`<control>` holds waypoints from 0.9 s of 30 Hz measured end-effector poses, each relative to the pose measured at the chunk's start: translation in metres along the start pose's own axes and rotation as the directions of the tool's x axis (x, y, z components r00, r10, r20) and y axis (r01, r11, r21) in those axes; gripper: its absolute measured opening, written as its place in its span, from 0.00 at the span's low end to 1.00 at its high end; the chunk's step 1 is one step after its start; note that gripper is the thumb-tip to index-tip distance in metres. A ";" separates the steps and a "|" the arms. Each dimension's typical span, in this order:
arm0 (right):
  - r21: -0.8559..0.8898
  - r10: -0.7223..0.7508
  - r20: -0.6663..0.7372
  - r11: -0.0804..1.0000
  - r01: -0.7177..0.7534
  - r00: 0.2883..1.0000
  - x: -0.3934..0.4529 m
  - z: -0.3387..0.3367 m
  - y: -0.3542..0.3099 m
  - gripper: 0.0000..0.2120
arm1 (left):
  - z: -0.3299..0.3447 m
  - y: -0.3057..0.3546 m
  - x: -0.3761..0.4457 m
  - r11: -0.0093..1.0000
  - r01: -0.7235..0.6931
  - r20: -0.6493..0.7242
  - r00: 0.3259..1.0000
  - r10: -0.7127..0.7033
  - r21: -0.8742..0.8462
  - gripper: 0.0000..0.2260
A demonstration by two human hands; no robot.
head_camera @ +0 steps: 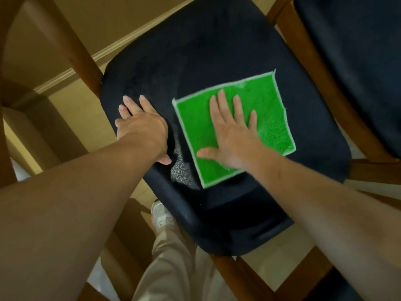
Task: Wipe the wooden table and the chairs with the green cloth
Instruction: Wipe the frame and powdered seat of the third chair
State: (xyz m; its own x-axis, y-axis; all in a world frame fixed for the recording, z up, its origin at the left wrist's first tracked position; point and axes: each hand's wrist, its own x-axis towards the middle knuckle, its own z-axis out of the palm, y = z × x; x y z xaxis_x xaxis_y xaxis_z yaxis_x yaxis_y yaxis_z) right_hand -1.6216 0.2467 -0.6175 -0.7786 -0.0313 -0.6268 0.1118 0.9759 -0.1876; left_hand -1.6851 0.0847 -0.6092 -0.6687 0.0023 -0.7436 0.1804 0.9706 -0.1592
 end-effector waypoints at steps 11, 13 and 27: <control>-0.247 -0.199 0.053 0.947 0.206 0.979 -0.065 0.072 -0.018 0.59 | 0.004 -0.001 0.000 1.000 0.000 -0.035 0.999 0.000 0.000 0.62; -0.228 -0.208 0.033 0.951 0.210 0.978 -0.058 0.073 -0.015 0.57 | 0.007 -0.002 0.003 0.999 -0.024 -0.082 0.996 0.023 -0.021 0.52; -0.144 -0.060 -0.281 0.989 0.019 0.958 0.022 0.021 -0.014 0.46 | 0.000 -0.001 0.000 0.999 -0.022 0.001 1.000 0.022 -0.042 0.66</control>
State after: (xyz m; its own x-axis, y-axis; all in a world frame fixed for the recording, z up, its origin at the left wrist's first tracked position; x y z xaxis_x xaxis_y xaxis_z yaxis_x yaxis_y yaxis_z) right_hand -1.6274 0.2276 -0.6444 -0.9261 -0.0275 -0.3763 0.0066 0.9960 -0.0890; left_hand -1.6849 0.0836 -0.6093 -0.6634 0.0236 -0.7479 0.1646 0.9796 -0.1150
